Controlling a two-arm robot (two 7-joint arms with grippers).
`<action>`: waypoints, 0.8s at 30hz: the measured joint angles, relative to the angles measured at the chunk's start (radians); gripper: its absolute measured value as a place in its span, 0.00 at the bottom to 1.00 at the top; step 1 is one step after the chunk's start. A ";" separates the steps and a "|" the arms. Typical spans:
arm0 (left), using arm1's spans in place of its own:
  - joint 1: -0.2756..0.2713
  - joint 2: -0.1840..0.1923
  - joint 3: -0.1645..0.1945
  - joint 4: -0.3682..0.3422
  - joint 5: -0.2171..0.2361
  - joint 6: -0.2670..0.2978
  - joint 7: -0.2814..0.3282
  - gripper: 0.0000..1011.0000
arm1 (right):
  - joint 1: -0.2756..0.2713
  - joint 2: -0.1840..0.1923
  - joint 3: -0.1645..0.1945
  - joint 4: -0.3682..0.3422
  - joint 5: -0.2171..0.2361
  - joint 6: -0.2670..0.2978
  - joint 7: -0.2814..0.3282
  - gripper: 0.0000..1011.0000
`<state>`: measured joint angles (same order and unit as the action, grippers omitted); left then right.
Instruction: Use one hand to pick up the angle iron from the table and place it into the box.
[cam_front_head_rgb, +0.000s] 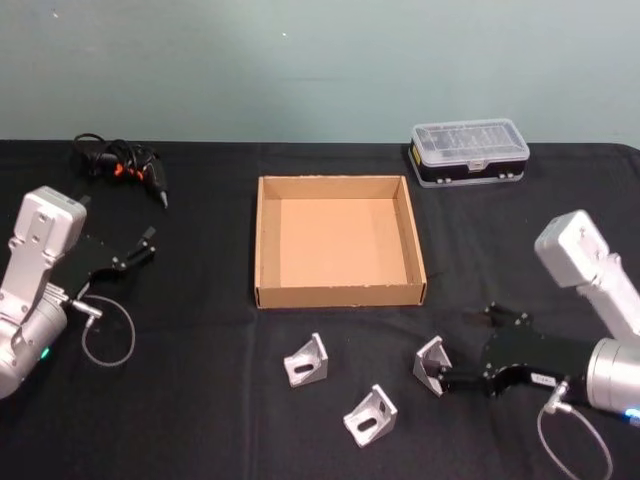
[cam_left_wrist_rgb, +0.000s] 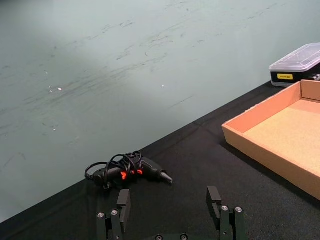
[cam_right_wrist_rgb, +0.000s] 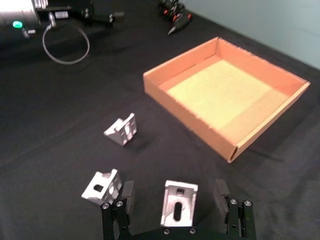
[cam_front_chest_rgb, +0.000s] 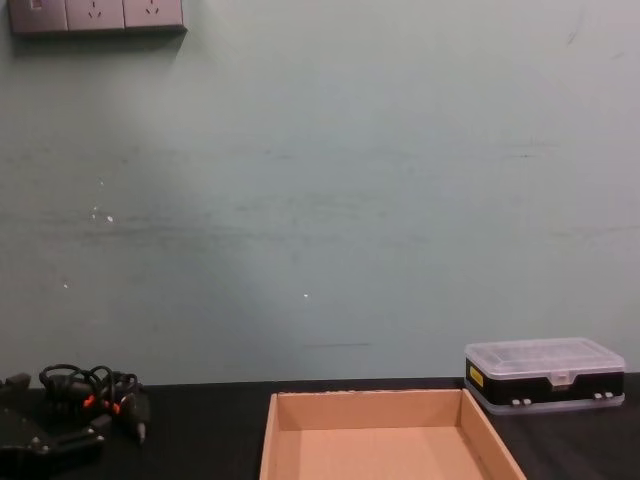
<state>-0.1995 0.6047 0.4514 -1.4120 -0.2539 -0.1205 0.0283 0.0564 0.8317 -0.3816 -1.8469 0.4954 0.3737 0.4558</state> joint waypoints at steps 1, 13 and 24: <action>0.000 0.000 0.000 0.000 0.000 0.000 0.000 0.99 | 0.003 -0.003 -0.008 0.006 -0.008 0.004 0.004 0.99; 0.000 0.000 0.000 0.000 0.000 0.000 0.000 0.99 | 0.020 -0.039 -0.036 0.059 -0.049 0.023 0.008 0.99; 0.000 0.000 0.000 0.000 0.000 0.000 0.000 0.99 | 0.044 -0.100 -0.045 0.124 -0.064 0.023 -0.004 0.99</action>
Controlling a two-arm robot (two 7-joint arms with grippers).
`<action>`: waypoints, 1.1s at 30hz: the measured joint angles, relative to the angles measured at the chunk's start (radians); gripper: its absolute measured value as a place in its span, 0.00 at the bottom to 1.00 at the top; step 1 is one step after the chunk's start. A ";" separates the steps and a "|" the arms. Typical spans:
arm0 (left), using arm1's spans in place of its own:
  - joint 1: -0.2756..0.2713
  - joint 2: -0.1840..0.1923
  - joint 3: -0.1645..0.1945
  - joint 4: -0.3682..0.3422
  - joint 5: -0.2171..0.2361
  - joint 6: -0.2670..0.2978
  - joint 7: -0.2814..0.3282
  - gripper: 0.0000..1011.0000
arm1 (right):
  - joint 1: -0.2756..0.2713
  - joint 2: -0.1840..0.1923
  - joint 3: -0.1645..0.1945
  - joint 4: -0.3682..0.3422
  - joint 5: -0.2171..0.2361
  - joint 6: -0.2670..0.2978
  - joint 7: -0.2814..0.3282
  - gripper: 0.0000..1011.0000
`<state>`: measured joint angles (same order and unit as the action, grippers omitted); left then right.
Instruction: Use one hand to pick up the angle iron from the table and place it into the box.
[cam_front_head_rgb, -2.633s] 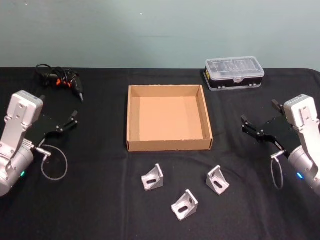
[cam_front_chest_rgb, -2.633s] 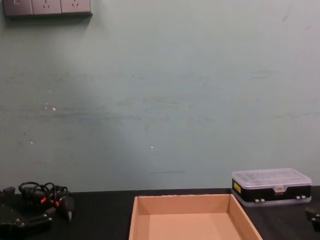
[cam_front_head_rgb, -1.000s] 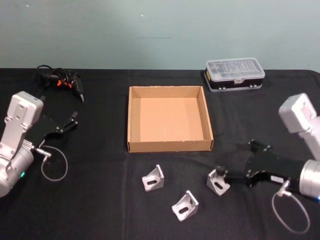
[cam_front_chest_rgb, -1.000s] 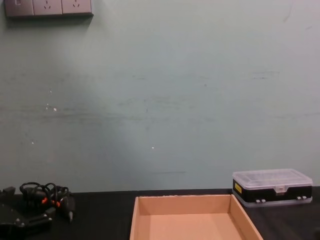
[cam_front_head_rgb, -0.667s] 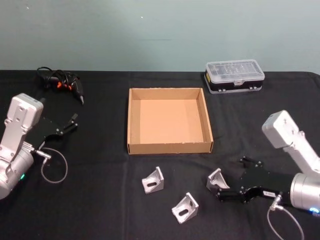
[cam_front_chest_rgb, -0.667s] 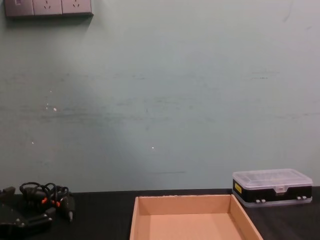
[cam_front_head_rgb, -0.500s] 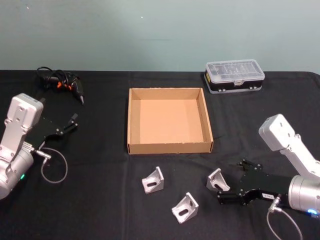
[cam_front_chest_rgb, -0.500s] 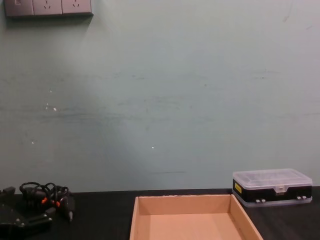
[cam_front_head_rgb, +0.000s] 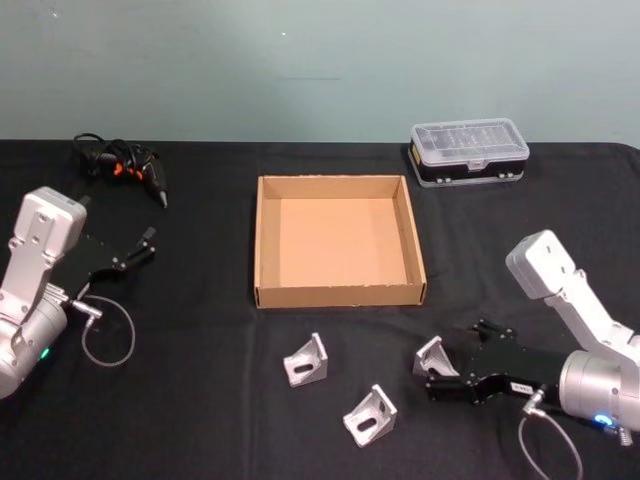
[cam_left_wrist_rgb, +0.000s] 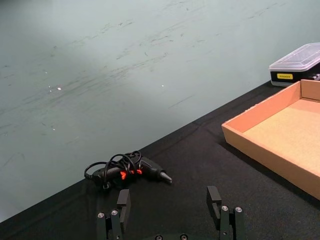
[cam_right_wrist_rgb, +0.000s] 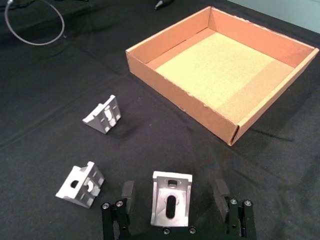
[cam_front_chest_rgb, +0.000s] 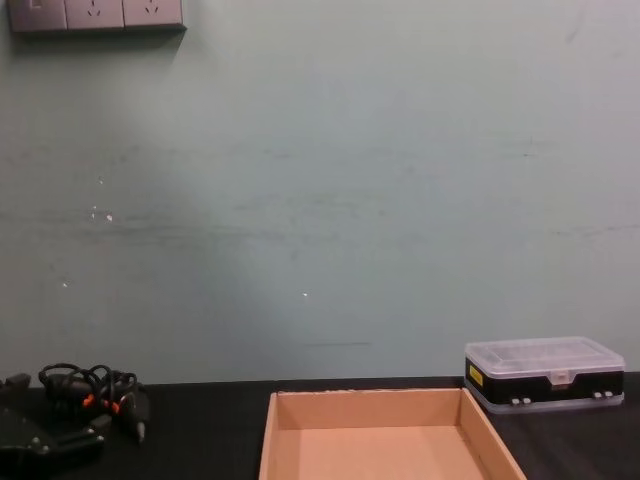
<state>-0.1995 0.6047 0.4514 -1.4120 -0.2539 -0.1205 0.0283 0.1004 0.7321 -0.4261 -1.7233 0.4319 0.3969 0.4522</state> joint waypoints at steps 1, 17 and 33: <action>0.000 0.000 0.000 0.000 0.000 0.000 0.000 0.99 | 0.002 -0.004 -0.001 0.004 -0.001 0.000 0.000 0.99; 0.000 0.000 0.000 0.000 0.000 0.000 0.000 0.99 | 0.053 -0.056 -0.037 0.068 -0.036 -0.003 0.022 0.99; 0.000 0.000 0.000 0.000 0.000 0.000 0.000 0.99 | 0.055 -0.054 -0.039 0.065 -0.057 -0.001 0.028 0.73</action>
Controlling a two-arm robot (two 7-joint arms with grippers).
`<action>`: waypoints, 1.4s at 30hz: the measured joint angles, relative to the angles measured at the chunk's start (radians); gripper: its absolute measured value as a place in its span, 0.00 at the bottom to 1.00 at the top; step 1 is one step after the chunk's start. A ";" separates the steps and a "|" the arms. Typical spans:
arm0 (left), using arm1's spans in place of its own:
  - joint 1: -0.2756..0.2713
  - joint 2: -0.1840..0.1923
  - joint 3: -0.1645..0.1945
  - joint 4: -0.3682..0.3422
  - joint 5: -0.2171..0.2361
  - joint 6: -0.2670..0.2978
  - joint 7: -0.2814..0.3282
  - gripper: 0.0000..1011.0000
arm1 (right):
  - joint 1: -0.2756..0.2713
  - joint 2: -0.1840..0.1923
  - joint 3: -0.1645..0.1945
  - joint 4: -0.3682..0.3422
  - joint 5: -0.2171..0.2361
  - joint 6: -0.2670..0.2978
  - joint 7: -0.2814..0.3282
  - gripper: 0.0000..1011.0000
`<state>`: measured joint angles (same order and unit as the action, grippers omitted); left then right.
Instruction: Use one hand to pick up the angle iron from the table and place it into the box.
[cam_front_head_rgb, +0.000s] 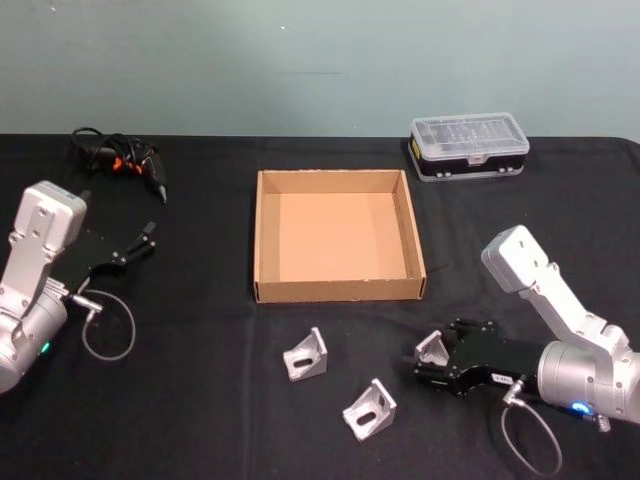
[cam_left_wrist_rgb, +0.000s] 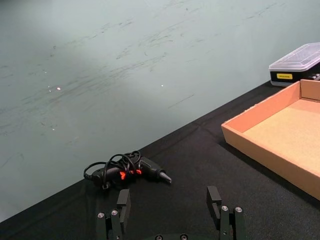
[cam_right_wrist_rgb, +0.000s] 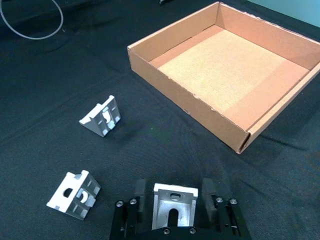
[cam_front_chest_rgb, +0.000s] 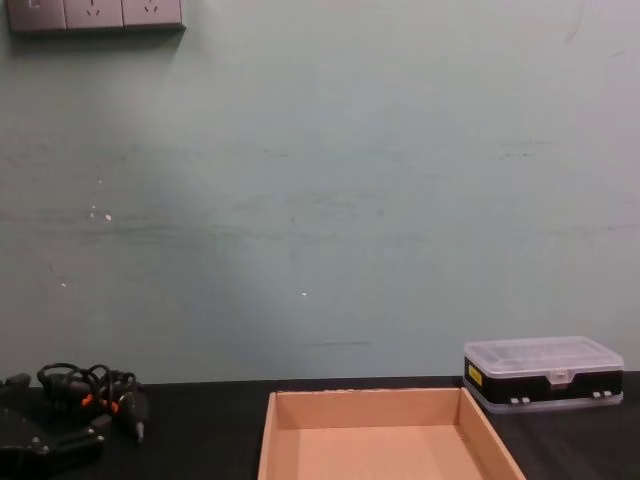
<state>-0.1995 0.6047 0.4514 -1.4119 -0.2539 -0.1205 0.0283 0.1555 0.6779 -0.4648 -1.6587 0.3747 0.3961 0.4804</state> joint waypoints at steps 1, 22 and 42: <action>0.000 0.000 0.000 0.000 0.000 0.000 0.000 0.99 | 0.000 0.000 0.000 0.000 -0.002 0.000 0.000 0.69; 0.000 0.000 0.000 0.000 0.000 0.000 0.000 0.99 | -0.013 0.005 0.029 -0.046 -0.029 -0.005 -0.008 0.46; 0.000 0.000 0.000 0.000 0.000 0.000 0.000 0.99 | 0.152 -0.058 0.070 -0.033 -0.061 -0.059 -0.022 0.46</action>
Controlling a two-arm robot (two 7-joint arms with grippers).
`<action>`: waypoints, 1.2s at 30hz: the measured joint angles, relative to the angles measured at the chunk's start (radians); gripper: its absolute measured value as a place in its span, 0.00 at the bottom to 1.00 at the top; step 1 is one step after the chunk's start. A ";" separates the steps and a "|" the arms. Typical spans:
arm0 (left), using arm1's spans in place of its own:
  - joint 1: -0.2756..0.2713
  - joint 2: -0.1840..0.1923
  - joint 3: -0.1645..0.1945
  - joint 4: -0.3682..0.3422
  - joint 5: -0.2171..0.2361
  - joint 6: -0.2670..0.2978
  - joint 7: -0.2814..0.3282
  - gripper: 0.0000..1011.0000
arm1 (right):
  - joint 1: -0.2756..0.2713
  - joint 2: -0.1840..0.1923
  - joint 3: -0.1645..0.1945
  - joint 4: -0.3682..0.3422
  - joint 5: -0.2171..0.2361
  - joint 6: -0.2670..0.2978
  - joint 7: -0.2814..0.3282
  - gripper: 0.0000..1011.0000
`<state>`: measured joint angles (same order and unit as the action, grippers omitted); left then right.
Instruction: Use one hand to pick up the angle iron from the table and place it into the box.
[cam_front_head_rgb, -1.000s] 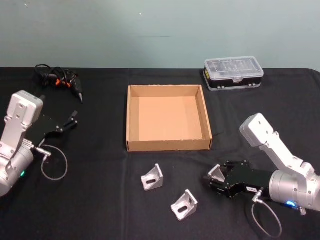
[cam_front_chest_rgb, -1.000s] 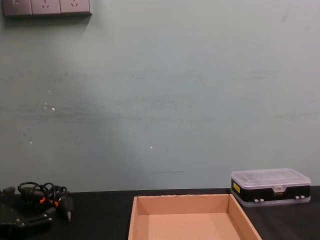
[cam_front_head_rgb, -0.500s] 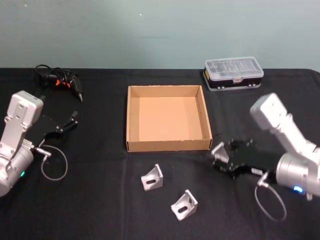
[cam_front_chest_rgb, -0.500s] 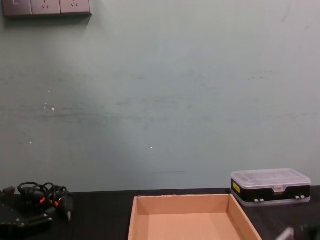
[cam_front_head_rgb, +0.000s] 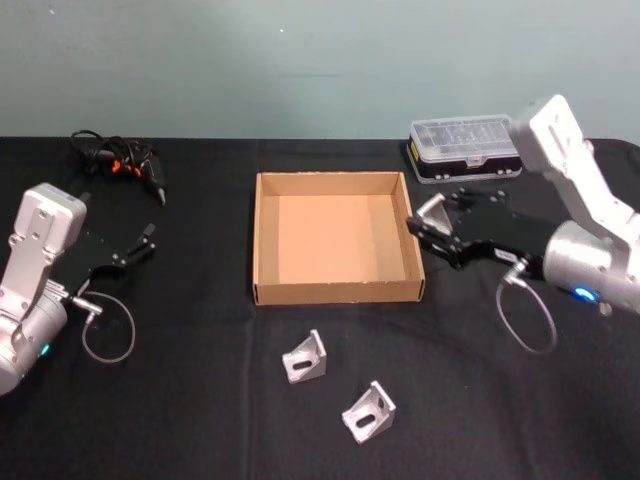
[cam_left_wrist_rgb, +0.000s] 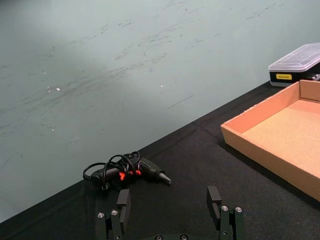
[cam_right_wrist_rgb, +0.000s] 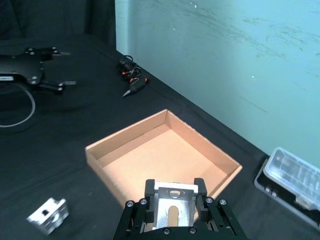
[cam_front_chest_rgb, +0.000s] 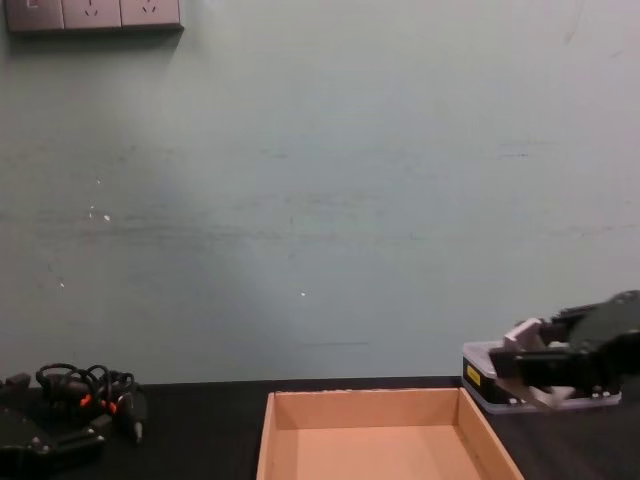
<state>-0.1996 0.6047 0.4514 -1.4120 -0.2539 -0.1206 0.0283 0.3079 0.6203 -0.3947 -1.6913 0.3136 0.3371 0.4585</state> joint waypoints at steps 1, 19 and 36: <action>0.000 0.000 0.000 0.000 0.000 0.000 0.000 0.99 | 0.026 -0.014 -0.013 0.029 -0.008 -0.005 0.008 0.46; 0.000 0.000 0.000 0.000 0.000 0.000 0.000 0.99 | 0.268 -0.170 -0.148 0.413 -0.083 -0.050 0.107 0.46; 0.000 0.000 0.000 0.000 0.000 0.000 0.000 0.99 | 0.323 -0.217 -0.200 0.552 -0.106 -0.075 0.165 0.46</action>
<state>-0.1996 0.6046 0.4514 -1.4120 -0.2539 -0.1206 0.0283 0.6307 0.4032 -0.5946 -1.1398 0.2073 0.2625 0.6233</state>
